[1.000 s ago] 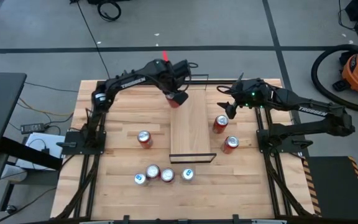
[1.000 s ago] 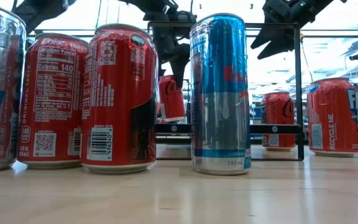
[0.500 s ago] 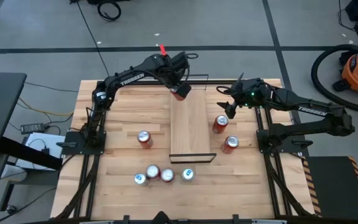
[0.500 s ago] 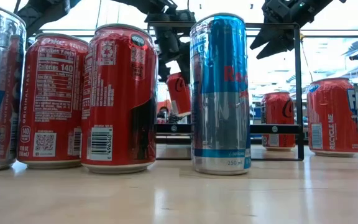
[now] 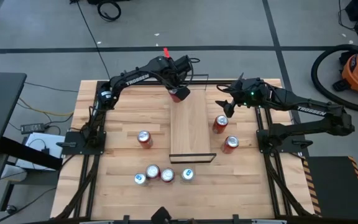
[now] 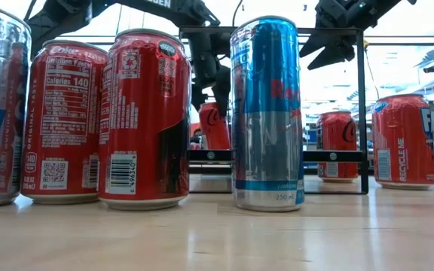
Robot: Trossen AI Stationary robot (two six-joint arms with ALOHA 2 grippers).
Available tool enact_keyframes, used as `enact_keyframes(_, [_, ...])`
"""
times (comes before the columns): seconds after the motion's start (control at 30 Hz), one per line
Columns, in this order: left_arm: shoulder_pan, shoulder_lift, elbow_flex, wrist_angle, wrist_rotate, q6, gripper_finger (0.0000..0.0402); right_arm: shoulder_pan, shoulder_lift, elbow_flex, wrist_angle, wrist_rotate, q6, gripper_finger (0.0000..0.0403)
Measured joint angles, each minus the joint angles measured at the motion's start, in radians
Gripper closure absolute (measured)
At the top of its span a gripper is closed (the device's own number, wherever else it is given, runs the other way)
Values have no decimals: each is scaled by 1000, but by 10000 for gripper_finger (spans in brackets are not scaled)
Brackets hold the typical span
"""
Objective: Place canned beverage on shelf
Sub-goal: Put the top left red black soda can on the shelf
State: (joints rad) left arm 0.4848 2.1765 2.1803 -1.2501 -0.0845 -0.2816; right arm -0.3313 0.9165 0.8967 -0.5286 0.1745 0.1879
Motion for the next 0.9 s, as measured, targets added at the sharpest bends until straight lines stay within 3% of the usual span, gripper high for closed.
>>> enact_keyframes(0.27, [9,0,0,-1,2,15,79,1,0,0,0,0,3,54])
enact_keyframes(0.43, [5,0,0,-68,144,-69,78,1,0,0,-11,0,0,54])
enact_keyframes(0.53, [-39,-1,0,-159,211,-96,78,1,-4,0,-10,0,-7,54])
enact_keyframes(0.9, [-270,-3,0,-243,213,-283,77,0,-8,0,-10,0,-60,54])
